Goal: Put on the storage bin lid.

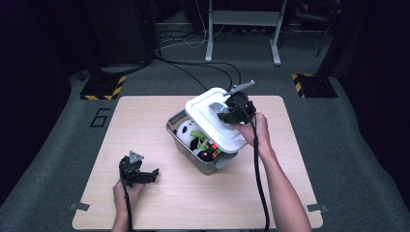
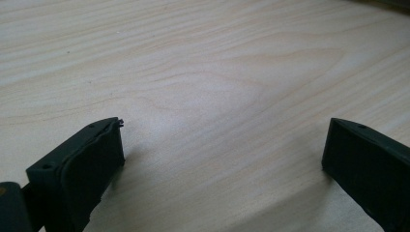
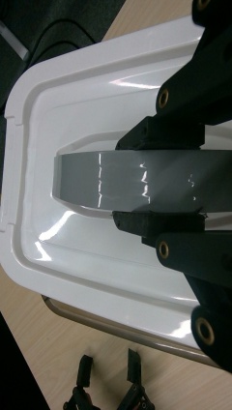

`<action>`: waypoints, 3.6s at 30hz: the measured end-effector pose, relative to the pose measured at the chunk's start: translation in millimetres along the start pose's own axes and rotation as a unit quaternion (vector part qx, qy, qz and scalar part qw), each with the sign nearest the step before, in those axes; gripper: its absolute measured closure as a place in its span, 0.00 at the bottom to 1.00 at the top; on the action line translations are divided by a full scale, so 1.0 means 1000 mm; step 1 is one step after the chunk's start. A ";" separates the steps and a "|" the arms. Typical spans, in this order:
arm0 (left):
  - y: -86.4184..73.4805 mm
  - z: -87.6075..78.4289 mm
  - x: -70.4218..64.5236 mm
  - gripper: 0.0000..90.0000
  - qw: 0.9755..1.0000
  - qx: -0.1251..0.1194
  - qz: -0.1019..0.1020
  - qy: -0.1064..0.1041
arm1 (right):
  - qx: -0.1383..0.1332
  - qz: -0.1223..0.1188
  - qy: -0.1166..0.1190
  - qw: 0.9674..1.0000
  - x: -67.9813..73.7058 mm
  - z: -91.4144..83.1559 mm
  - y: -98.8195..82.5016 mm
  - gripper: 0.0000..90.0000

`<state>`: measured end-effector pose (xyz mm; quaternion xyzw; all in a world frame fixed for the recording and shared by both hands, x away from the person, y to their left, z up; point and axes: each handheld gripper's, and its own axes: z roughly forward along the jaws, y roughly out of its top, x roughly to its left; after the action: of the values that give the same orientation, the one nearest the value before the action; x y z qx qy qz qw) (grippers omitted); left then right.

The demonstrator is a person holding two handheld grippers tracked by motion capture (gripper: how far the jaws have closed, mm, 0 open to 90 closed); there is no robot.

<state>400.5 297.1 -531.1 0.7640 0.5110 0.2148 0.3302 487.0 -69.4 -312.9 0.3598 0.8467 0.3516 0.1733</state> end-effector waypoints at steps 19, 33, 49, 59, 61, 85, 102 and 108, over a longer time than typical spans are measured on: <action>0.000 0.000 0.000 0.01 1.000 0.002 0.003 0.000 | 0.048 -0.023 0.032 0.998 0.036 0.055 0.013 0.74; 0.000 0.000 0.000 0.01 1.000 0.001 0.000 0.000 | 0.072 -0.026 0.040 0.996 0.049 0.073 0.021 0.74; 0.000 0.000 0.000 0.01 1.000 0.001 0.001 0.000 | 0.053 -0.020 0.017 0.998 0.039 0.051 0.015 0.25; 0.001 0.000 0.000 0.01 1.000 0.004 0.001 0.002 | -0.003 0.008 0.004 1.000 0.014 0.014 -0.005 0.05; 0.001 0.000 0.000 0.01 1.000 0.004 0.002 0.002 | -0.011 0.015 -0.009 1.000 0.009 0.007 -0.011 0.03; 0.001 0.000 0.000 0.01 1.000 0.002 0.001 0.001 | -0.039 0.114 -0.052 0.991 -0.071 -0.034 -0.154 0.00; 0.001 0.000 0.000 0.01 1.000 0.002 0.001 0.000 | -0.008 0.164 -0.042 0.985 -0.081 0.002 -0.242 0.00; 0.001 0.000 0.000 0.01 1.000 0.002 0.001 0.000 | 0.009 0.170 -0.038 0.985 -0.075 0.019 -0.268 0.00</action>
<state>400.7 296.6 -530.6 0.7654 0.5104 0.2144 0.3282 418.2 -247.7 -515.7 0.5129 0.7693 0.3543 0.1399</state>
